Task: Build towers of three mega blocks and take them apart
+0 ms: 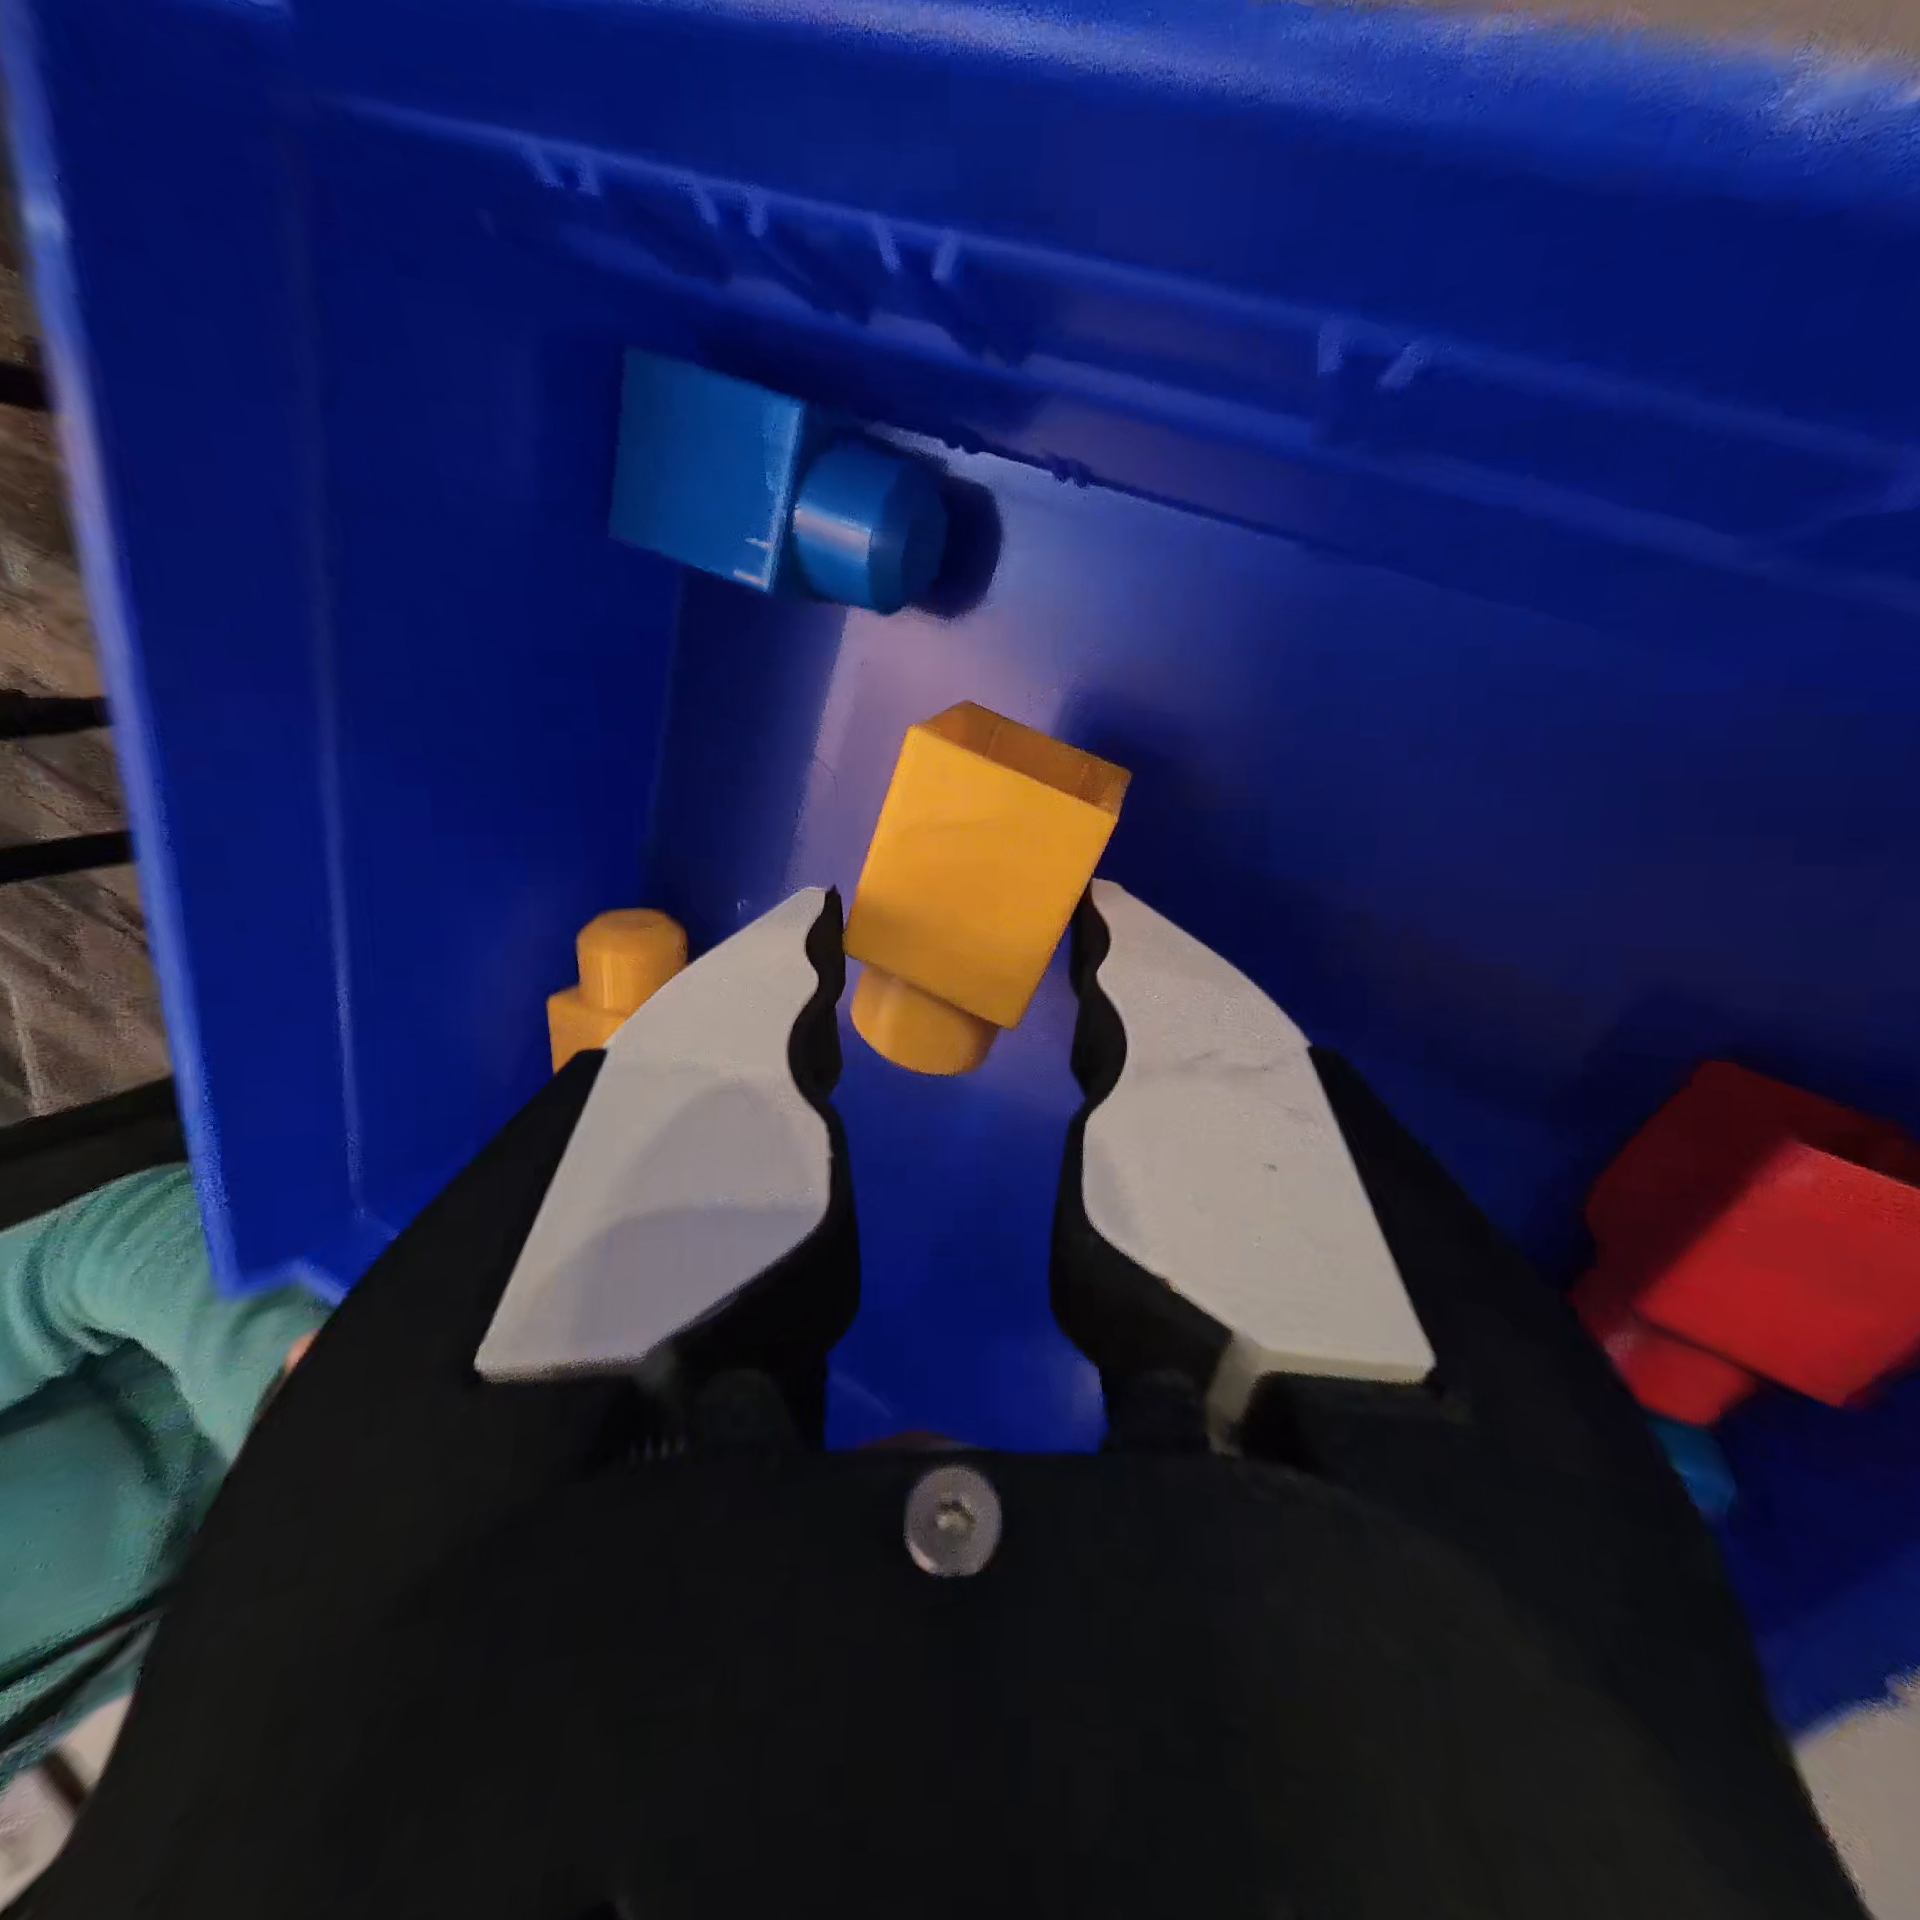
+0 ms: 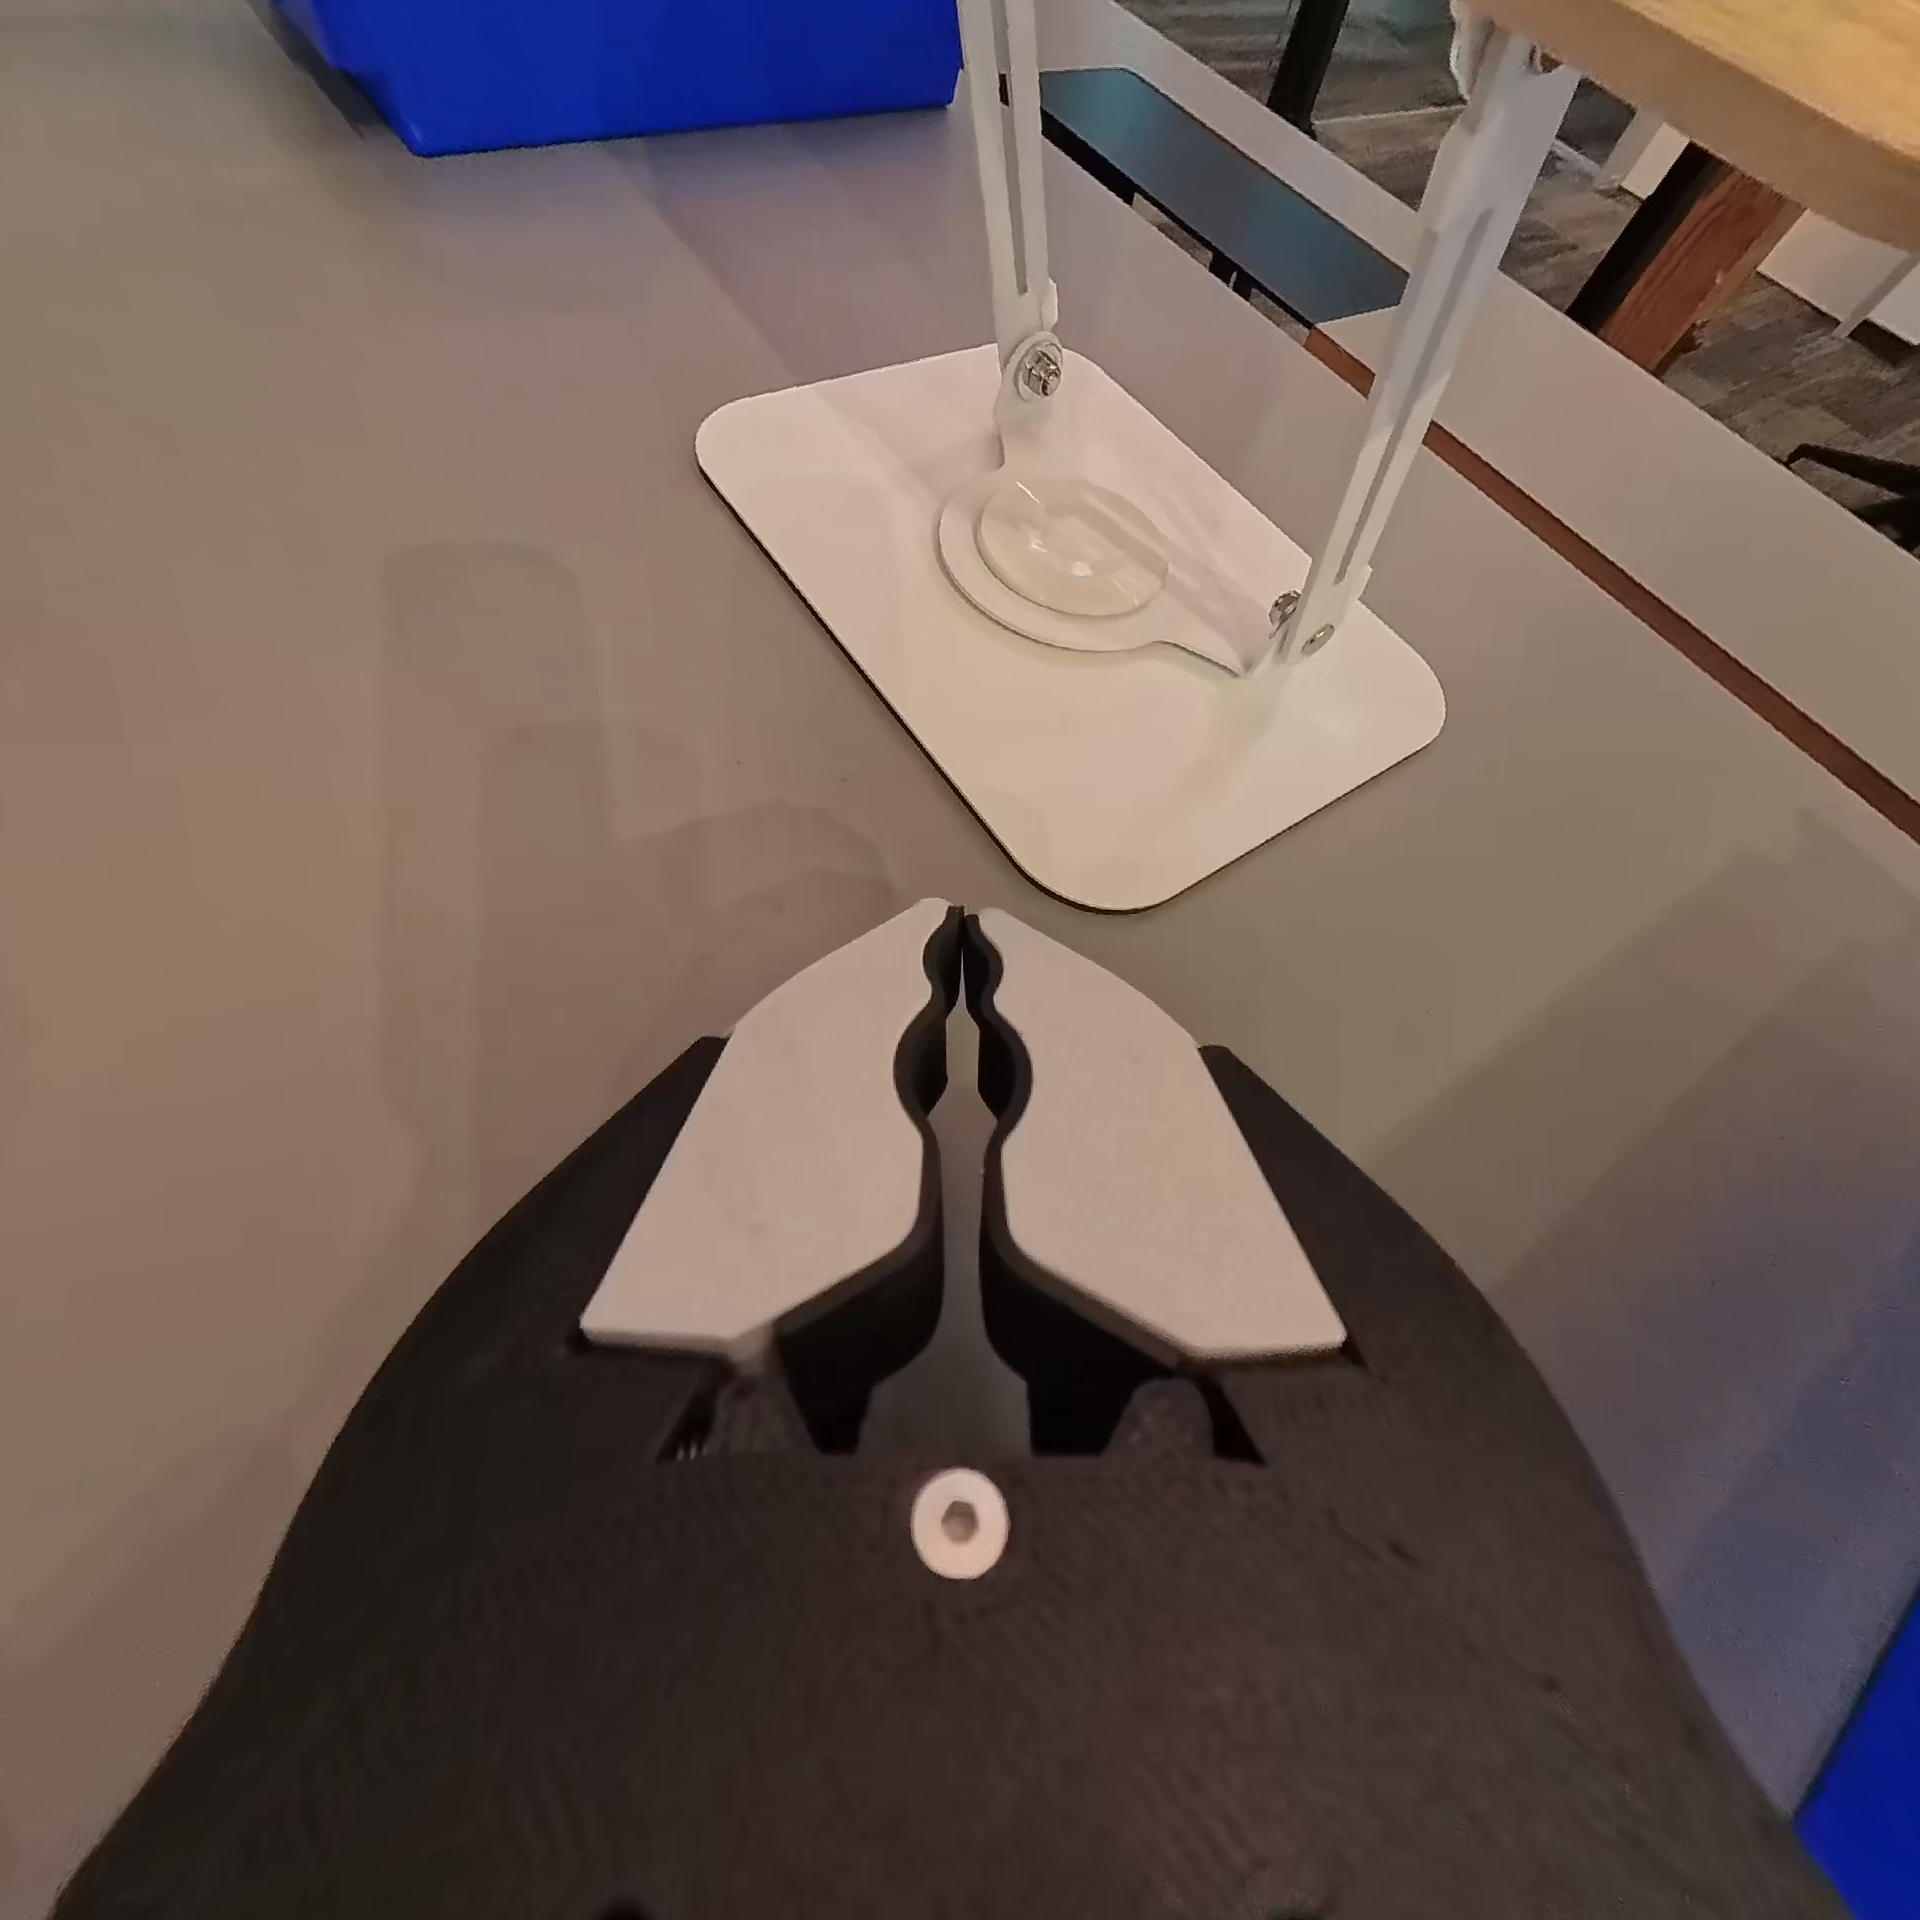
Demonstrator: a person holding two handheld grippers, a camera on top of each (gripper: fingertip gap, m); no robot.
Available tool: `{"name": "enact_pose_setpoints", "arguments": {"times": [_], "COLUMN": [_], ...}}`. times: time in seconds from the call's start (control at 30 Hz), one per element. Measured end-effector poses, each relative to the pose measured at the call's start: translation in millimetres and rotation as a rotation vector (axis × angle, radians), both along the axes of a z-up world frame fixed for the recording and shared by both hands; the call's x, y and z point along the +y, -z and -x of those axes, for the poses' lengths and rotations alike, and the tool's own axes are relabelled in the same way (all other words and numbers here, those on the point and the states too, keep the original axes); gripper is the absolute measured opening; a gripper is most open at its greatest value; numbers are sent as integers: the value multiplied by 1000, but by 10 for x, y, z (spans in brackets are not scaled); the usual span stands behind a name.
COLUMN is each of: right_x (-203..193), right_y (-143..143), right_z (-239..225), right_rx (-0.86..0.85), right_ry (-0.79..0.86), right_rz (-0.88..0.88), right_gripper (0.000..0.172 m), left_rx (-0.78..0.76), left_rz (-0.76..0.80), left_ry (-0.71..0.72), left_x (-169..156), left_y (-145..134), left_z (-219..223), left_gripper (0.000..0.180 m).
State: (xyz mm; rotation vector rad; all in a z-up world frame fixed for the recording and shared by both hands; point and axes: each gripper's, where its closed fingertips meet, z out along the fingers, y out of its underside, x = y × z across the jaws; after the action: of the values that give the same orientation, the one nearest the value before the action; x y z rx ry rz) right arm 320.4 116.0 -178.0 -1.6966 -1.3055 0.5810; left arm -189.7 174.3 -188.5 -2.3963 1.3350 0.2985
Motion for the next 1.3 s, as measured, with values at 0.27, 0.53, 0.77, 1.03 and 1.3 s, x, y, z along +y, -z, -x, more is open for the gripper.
{"name": "enact_pose_setpoints", "arguments": {"times": [0.27, 0.53, 0.77, 1.03, 1.3], "right_x": [-27, -43, -41, -48, -52], "right_y": [-20, -8, 21, 36, 62], "right_z": [23, 29, 16, 24, 26], "right_rx": [7, 5, 4, 1, -1], "right_ry": [-11, -18, -17, -28, -30], "right_rz": [-3, -1, 10, 20, 31], "right_gripper": [0, 0, 0, 0, 0], "left_rx": [-164, -277, -352, -321, -373], "left_rz": [-181, -29, 142, 247, 264], "left_ry": [113, 469, 577, 602, 600], "left_x": [-616, -1426, -1691, -1797, -1836], "left_y": [-1167, -773, -182, 125, 169], "left_z": [-667, -2457, -3261, -3470, -3529], "left_gripper": [41, 41, 41, 41, 65]}}
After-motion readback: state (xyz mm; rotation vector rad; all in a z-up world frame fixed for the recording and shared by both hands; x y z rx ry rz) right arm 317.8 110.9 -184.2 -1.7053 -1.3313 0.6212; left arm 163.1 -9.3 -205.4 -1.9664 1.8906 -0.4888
